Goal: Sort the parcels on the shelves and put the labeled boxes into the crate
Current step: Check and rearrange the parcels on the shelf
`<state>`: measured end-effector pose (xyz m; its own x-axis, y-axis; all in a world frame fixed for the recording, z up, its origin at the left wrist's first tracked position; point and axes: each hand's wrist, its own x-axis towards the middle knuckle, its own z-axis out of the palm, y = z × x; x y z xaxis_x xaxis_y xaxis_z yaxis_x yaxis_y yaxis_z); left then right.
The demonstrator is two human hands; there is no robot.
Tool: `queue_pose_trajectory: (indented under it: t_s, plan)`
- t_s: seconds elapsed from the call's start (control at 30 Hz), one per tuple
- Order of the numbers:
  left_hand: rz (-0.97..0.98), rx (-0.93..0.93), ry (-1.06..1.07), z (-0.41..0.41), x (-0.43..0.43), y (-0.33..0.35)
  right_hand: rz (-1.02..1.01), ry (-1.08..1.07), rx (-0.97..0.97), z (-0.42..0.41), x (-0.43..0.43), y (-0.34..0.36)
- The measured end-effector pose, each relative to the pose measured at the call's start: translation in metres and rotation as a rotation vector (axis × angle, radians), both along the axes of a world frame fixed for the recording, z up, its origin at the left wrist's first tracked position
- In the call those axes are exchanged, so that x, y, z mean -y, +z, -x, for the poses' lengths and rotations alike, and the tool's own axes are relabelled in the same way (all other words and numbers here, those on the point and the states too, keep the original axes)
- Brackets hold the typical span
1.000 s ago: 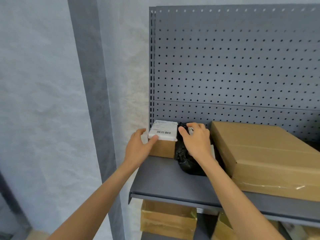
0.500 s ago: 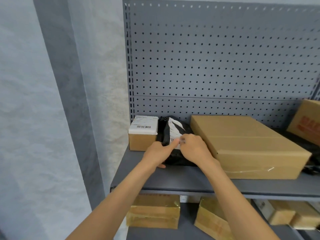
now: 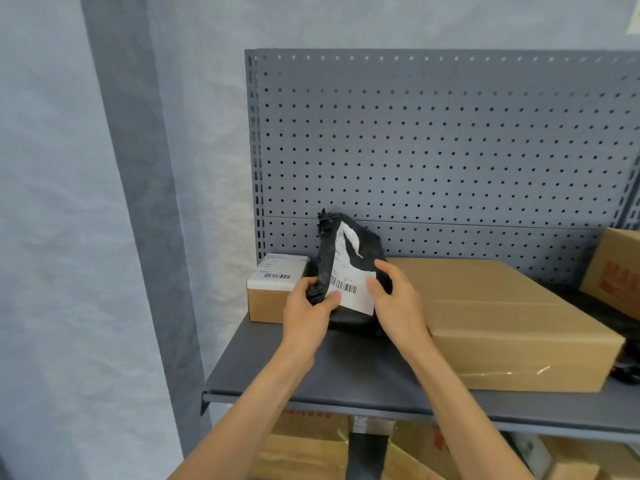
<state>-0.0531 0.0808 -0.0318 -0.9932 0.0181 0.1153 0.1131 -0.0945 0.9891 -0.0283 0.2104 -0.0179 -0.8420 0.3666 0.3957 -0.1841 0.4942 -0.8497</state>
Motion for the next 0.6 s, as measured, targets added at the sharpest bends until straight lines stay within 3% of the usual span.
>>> queue_pose_trajectory:
  t_s: [0.2,0.4,0.6]
  plan:
    - [-0.167,-0.142,-0.039,-0.008,0.013,0.018,0.475,0.224,-0.082,-0.006,-0.003,0.011]
    - [-0.272,-0.131,-0.124,-0.011,0.019,0.015,0.49,0.202,-0.217,-0.01,-0.001,0.009]
    - [-0.308,-0.075,-0.112,-0.01,0.023,0.012,0.485,0.157,-0.207,-0.008,0.005,0.002]
